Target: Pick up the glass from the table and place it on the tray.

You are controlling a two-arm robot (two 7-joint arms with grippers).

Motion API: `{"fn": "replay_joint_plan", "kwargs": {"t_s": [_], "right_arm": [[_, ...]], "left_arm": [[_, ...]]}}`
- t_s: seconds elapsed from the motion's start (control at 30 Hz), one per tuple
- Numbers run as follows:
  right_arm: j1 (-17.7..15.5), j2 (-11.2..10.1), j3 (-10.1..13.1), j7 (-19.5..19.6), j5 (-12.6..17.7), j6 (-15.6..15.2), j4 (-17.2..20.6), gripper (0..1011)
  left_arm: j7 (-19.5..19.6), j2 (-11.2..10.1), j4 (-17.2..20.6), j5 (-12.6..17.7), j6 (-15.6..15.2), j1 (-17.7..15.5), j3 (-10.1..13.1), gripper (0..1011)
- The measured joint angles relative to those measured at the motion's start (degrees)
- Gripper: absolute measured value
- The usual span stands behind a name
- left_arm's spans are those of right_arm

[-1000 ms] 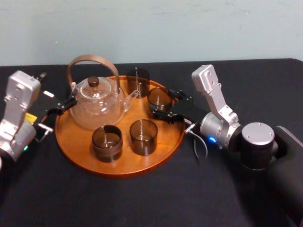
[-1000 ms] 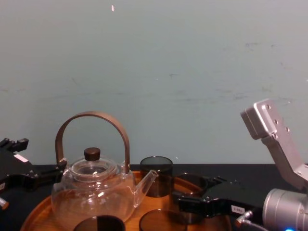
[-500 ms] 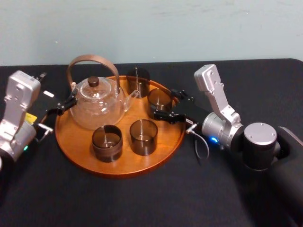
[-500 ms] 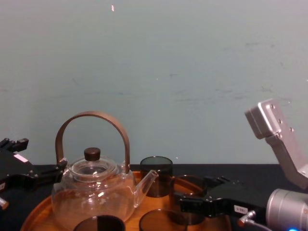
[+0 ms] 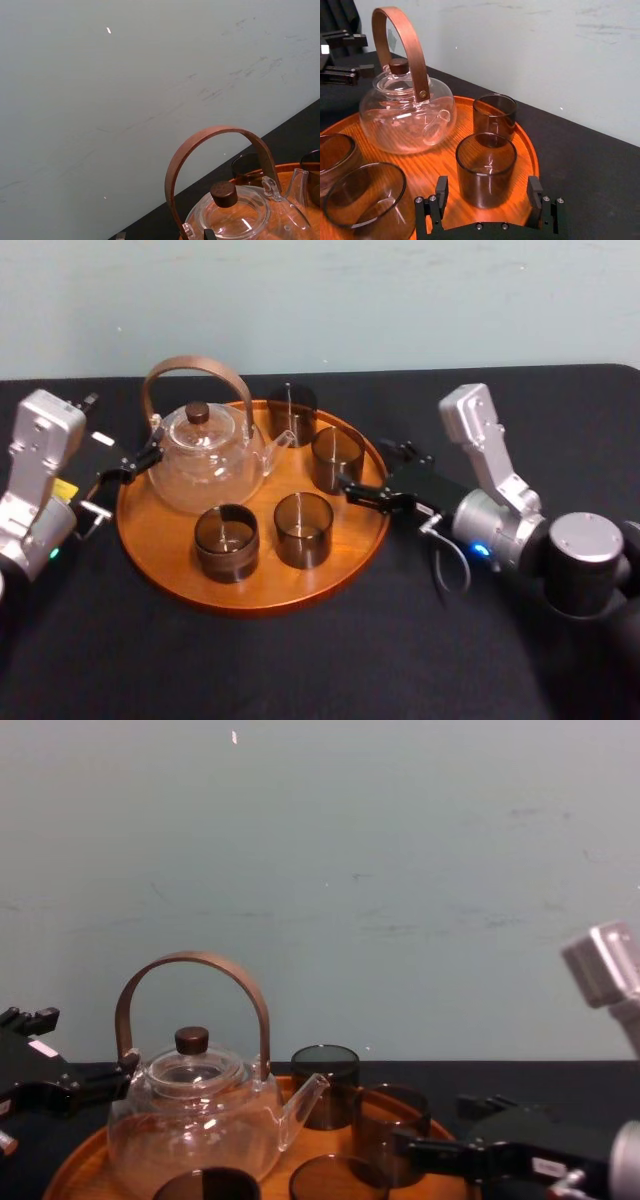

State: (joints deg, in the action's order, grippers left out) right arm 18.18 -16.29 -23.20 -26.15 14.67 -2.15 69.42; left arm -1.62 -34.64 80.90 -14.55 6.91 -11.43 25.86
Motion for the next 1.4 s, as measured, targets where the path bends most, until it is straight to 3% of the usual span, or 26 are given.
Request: {"fn": "replay_joint_plan", "kwargs": {"t_s": [0.17, 0.5, 0.8, 1.13, 1.4], "right_arm": [[-3.72, -2.75, 1.41, 0.64, 1.14, -0.19, 5.34, 1002], [-9.16, -6.86, 5.47, 2.88, 2.85, 0.75, 11.80, 1002], [-11.73, -8.34, 9.70, 4.63, 4.63, 1.78, 12.99, 1002], [-12.58, -7.99, 13.34, 7.45, 5.02, 2.93, 12.42, 1002], [-12.53, -8.03, 13.01, 7.25, 5.00, 2.90, 12.42, 1002]], "left_arm": [[0.00, 0.00, 0.00, 0.00, 0.00, 0.00, 0.00, 1009], [0.00, 0.00, 0.00, 0.00, 0.00, 0.00, 0.00, 1010], [0.00, 0.00, 0.00, 0.00, 0.00, 0.00, 0.00, 1009], [0.00, -0.01, 0.00, 0.00, 0.00, 0.00, 0.00, 1009], [0.01, 0.00, 0.00, 0.00, 0.00, 0.00, 0.00, 1010]]}}
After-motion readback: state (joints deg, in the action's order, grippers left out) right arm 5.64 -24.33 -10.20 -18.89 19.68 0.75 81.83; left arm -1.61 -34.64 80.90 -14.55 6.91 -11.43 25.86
